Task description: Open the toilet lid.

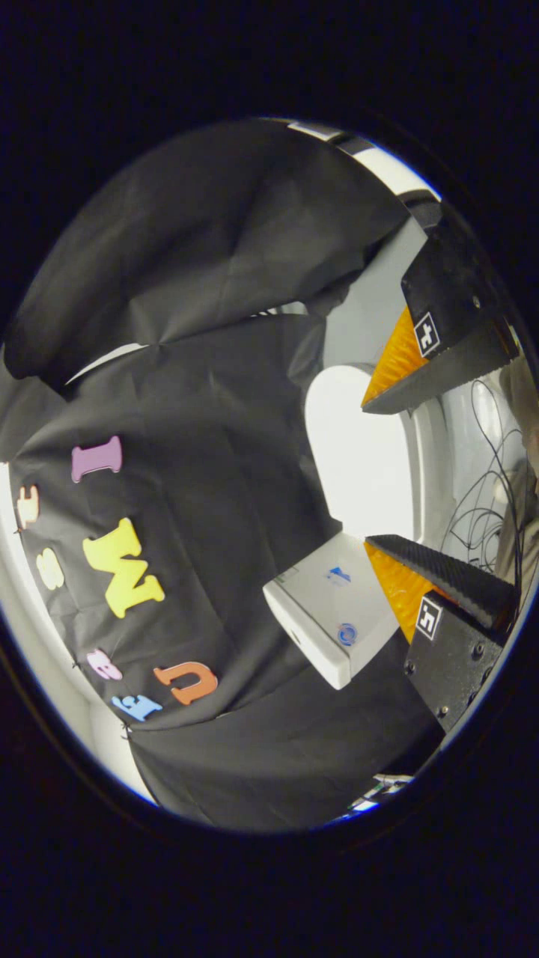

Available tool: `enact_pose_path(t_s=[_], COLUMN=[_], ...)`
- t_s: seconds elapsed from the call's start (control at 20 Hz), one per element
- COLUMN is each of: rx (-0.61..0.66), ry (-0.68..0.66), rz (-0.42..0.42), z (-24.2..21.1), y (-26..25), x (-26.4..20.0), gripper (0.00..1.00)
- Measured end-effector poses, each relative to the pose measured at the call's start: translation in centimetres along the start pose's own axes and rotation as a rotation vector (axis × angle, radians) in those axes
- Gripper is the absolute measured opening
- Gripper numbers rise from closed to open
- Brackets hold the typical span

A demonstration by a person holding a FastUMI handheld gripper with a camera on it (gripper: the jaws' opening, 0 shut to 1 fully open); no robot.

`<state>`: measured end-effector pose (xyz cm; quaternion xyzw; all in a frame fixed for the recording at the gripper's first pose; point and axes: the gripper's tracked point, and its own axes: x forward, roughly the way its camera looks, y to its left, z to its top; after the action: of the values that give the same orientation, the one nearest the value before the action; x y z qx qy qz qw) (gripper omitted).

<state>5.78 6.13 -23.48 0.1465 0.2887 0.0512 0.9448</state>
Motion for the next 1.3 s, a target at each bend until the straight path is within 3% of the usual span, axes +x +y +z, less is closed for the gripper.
enact_pose_path(t_s=[0.25, 0.65, 0.8, 1.0, 1.3], rx=[0.100, 0.379, 0.421, 0.418, 0.496], ry=[0.067, 0.218, 0.224, 0.246, 0.271], rz=[0.014, 0.017, 0.004, -0.078, -0.083], z=[-2.1, -8.5, -9.4, -11.3, -13.4], y=[-1.7, -5.1, -6.3, -9.4, -11.6], x=[2.5, 8.1, 10.3, 13.0, 16.2], gripper=[1.00, 0.99, 0.99, 0.97, 0.88])
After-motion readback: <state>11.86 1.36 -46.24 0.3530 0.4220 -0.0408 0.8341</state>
